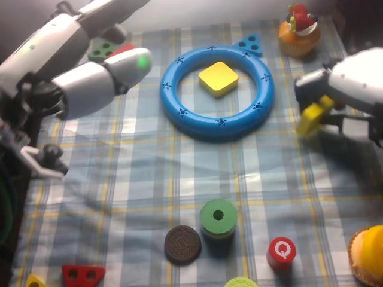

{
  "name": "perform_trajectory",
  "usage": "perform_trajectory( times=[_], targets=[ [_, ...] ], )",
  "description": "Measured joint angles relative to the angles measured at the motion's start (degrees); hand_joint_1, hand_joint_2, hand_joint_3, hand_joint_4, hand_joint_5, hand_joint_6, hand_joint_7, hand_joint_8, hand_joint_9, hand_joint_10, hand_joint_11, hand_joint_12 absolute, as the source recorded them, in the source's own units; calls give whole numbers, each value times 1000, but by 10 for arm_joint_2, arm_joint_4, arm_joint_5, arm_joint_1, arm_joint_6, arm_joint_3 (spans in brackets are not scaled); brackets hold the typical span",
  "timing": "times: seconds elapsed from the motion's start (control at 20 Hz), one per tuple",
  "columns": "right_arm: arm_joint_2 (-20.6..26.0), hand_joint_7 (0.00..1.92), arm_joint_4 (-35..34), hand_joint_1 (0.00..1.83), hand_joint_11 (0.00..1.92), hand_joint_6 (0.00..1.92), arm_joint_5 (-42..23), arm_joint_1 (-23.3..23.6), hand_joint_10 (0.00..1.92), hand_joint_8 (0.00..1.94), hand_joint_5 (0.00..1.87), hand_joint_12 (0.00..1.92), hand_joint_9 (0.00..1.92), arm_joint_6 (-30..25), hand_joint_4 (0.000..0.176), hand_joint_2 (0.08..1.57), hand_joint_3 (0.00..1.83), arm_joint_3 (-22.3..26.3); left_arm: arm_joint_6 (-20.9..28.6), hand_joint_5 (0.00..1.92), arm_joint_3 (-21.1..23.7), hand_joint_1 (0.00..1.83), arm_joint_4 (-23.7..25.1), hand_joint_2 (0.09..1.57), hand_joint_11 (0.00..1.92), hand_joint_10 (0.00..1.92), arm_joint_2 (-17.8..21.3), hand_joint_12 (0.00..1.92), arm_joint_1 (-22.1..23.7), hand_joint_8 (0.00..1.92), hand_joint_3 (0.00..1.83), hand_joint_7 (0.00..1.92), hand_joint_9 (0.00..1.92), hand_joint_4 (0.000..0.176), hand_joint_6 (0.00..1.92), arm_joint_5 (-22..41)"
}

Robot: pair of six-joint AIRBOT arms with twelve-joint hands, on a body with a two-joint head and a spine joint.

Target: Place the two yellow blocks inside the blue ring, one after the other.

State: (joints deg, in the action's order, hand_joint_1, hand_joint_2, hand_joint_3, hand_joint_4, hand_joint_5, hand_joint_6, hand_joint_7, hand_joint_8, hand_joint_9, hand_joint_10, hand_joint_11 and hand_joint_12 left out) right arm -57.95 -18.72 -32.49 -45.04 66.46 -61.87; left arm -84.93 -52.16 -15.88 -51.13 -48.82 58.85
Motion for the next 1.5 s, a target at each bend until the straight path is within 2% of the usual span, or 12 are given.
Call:
perform_trajectory(
  times=[0.1,0.25,0.45,0.6,0.85,0.9,1.0,1.1,1.15,1.25,1.4,1.5],
  targets=[
    [-1,824,25,1166,604,1351,-3,29,1339,1368,671,1749,709,0,0,1246,0,0,6,194,5,444,-14,1411,0,27,0,1194,-23,0,1,180,164,0,1,15],
    [-22,747,43,1330,533,1315,7,68,1605,1367,669,1724,682,0,0,1245,2,-22,11,193,8,421,-28,1412,0,23,1,1047,-40,1,0,178,162,0,4,33],
    [-51,834,68,1184,633,1278,29,117,1395,1425,685,1749,755,0,0,1242,0,-48,24,202,9,447,-45,1404,0,19,1,1096,-65,2,0,180,162,0,2,49],
    [-75,778,80,1333,630,1250,54,135,1554,1373,665,1730,775,0,0,1229,1,-69,25,187,9,397,-47,1412,0,25,1,1172,-68,0,1,180,178,10,0,53],
    [-130,840,81,1177,617,1286,114,167,1189,1376,691,1636,770,24,0,1237,0,-113,26,187,10,448,-52,1405,0,15,1,1086,-76,3,0,168,154,20,4,56],
    [-142,816,81,1314,621,1239,125,170,1453,1321,638,1637,808,24,0,1223,1,-122,26,206,10,472,-56,1397,0,26,0,1201,-78,6,0,186,175,10,7,56],
    [-153,828,81,1217,557,1366,136,171,1318,1401,579,1665,716,24,0,1258,4,-132,26,209,10,476,-58,1394,0,26,0,1216,-78,6,0,190,172,8,8,56],
    [-156,454,80,948,64,405,145,172,1054,628,339,1709,335,25,0,1204,0,-134,26,222,10,512,-58,1389,0,33,0,1262,-78,7,0,208,181,0,9,57],
    [-156,389,81,915,12,178,146,172,858,307,267,1559,257,25,19,1163,0,-134,30,216,10,496,-58,1389,0,34,0,1268,-78,4,0,204,179,5,5,57],
    [-156,295,81,862,0,14,143,174,533,36,138,1230,177,25,48,1152,0,-135,37,205,9,481,-56,1394,0,33,0,1230,-78,1,1,191,168,13,2,58],
    [-156,20,81,692,0,0,144,176,35,0,8,475,30,26,30,1188,2,-132,37,194,9,424,-57,1406,0,31,-1,1143,-78,1,2,178,153,22,2,60],
    [-149,0,85,658,0,0,145,178,0,0,0,44,0,26,41,1176,0,-124,37,208,9,425,-57,1406,0,34,-1,1108,-78,2,0,185,156,11,5,61]
  ],
)
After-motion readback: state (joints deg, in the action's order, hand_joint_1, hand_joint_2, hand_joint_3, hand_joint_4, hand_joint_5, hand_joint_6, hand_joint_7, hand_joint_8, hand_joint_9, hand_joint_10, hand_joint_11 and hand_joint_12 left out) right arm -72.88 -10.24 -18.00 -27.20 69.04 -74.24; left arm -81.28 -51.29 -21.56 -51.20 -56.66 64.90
